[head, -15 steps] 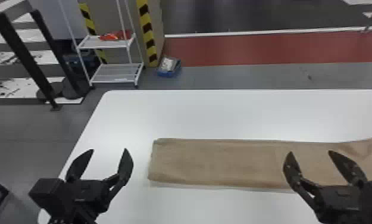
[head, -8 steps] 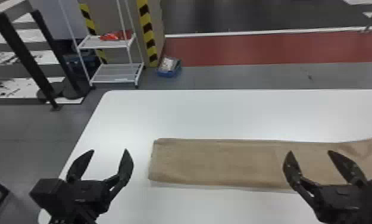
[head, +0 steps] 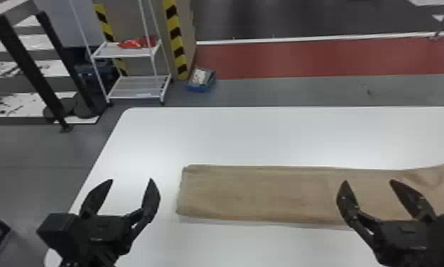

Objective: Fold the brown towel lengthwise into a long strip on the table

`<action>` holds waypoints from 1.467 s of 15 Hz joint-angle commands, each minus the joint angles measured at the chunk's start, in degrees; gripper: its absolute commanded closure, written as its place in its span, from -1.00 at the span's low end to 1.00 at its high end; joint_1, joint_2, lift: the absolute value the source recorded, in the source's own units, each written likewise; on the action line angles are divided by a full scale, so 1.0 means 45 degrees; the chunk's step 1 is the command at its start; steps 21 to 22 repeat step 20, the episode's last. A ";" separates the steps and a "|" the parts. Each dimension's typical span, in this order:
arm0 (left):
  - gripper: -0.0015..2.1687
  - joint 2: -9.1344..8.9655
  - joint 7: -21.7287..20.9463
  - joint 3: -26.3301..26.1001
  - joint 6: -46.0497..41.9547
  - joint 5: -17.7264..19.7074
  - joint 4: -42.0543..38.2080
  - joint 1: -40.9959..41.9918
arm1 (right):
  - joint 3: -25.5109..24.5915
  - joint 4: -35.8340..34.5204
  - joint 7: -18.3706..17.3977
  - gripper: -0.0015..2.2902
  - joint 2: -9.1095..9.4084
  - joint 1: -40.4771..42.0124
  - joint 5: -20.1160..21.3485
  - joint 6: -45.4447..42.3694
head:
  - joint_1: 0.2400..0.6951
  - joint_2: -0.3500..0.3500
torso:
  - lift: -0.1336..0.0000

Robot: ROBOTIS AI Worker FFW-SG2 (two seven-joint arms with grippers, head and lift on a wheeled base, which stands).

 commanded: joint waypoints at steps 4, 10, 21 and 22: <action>-0.93 0.0000 0.0000 -0.0019 0.0000 0.0000 0.0000 0.0000 | 0.0000 0.0000 0.0001 -0.87 0.0070 0.0000 0.0000 0.0000 | 1.00 0.34 | -0.38; -0.93 0.0000 -0.0019 -0.0078 0.0000 -0.0039 0.0098 -0.0020 | -0.0019 0.0039 0.0001 -0.87 0.0070 0.0000 -0.0117 0.0039 | 1.00 0.33 | -0.38; -0.93 0.0020 -0.0019 -0.0097 0.0000 -0.0117 0.0156 -0.0020 | 0.0020 0.0058 0.0001 -0.87 0.0070 0.0020 -0.0117 0.0000 | 1.00 0.33 | -0.38; -0.93 0.0020 -0.0019 -0.0097 0.0000 -0.0117 0.0156 -0.0020 | 0.0020 0.0058 0.0001 -0.87 0.0070 0.0020 -0.0117 0.0000 | 1.00 0.33 | -0.38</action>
